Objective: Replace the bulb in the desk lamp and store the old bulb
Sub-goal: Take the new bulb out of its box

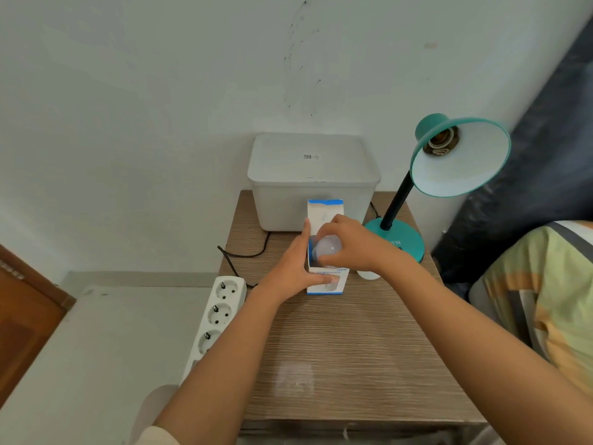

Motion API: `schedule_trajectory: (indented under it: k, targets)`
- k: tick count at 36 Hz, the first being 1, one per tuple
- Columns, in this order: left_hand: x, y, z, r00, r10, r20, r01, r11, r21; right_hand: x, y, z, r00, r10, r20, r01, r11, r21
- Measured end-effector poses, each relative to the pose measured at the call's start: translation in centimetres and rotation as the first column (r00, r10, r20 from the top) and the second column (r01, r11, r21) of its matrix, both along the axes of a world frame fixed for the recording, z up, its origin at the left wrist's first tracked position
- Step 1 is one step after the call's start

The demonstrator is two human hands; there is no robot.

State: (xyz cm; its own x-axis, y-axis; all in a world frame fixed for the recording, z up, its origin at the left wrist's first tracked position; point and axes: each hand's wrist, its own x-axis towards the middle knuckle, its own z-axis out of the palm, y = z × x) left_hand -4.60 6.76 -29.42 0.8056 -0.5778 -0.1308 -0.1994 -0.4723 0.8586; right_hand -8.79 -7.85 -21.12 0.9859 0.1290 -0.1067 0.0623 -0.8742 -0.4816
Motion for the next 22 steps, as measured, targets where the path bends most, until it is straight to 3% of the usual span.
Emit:
schedule_trajectory:
  k: [11, 17, 22]
  targets:
    - [-0.5, 0.1, 0.6, 1.000, 0.011, 0.009, -0.011, 1.000, 0.008, -1.4, -0.2, 0.0, 1.000, -0.011, 0.012, 0.011, 1.000, -0.009]
    - [-0.7, 0.0, 0.7, 1.000, 0.010, 0.025, -0.009, 0.999, -0.035, -2.4, -0.8, -0.5, 0.980, -0.133, 0.148, 0.126, 0.990, 0.058]
    - [-0.7, 0.1, 0.7, 1.000, 0.016, 0.026, -0.015, 0.999, -0.042, -3.1, -1.4, -0.9, 0.953, -0.272, 0.134, 0.259, 0.960, 0.110]
